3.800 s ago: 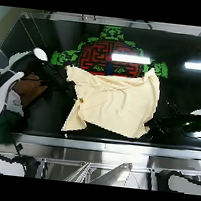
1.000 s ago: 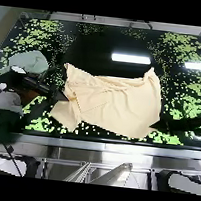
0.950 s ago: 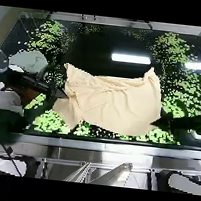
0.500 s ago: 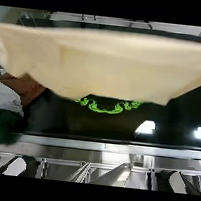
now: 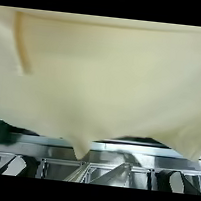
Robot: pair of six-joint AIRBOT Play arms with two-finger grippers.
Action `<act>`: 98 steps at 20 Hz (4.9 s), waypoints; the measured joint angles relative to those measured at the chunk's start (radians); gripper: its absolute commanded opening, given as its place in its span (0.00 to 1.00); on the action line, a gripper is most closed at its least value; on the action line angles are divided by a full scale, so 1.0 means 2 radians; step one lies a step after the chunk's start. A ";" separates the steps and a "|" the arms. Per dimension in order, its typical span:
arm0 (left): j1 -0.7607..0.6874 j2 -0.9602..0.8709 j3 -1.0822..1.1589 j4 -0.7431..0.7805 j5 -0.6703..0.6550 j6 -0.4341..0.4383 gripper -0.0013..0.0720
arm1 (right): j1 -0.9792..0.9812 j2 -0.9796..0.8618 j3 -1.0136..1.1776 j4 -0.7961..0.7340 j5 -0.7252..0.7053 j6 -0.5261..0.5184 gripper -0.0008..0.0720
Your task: Fold the shirts.
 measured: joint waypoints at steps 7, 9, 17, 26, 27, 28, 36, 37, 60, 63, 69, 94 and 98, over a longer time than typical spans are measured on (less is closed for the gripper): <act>-0.236 -0.201 0.053 0.290 0.118 -0.023 0.05 | 0.153 -0.165 -0.076 -0.165 -0.114 -0.022 0.04; -0.260 -0.284 0.089 0.324 0.141 -0.038 0.04 | 0.164 -0.233 -0.078 -0.174 -0.148 -0.037 0.04; -0.288 -0.483 0.204 0.362 0.183 -0.093 0.04 | 0.160 -0.448 -0.025 -0.132 -0.195 -0.099 0.04; -0.296 -0.503 0.067 0.434 0.240 -0.101 0.04 | 0.141 -0.559 -0.011 -0.160 -0.157 -0.123 0.04; -0.296 -0.503 0.054 0.438 0.243 -0.101 0.03 | 0.141 -0.564 -0.011 -0.164 -0.150 -0.123 0.04; -0.296 -0.503 0.045 0.439 0.245 -0.101 0.03 | 0.141 -0.568 -0.010 -0.168 -0.145 -0.125 0.05; -0.276 -0.476 0.047 0.424 0.183 -0.106 0.46 | 0.113 -0.554 0.005 -0.227 -0.061 -0.091 0.65; -0.268 -0.469 0.051 0.424 0.165 -0.110 0.46 | 0.103 -0.544 0.008 -0.256 -0.048 -0.072 0.65; -0.243 -0.188 -0.461 0.511 0.237 -0.146 0.45 | 0.146 -0.503 -0.116 -0.394 -0.024 -0.021 0.04; -0.276 -0.187 -0.473 0.512 0.274 -0.158 0.46 | 0.148 -0.504 -0.116 -0.387 -0.031 -0.026 0.04; -0.330 -0.192 -0.475 0.458 0.375 -0.169 0.12 | 0.149 -0.504 -0.116 -0.383 -0.040 -0.033 0.04; -0.233 -0.146 -0.314 0.406 0.234 -0.106 0.04 | 0.055 -0.479 -0.093 -0.212 0.104 -0.070 0.04; -0.268 -0.236 -0.196 0.396 0.258 -0.105 0.04 | 0.080 -0.479 -0.092 -0.191 0.031 -0.085 0.04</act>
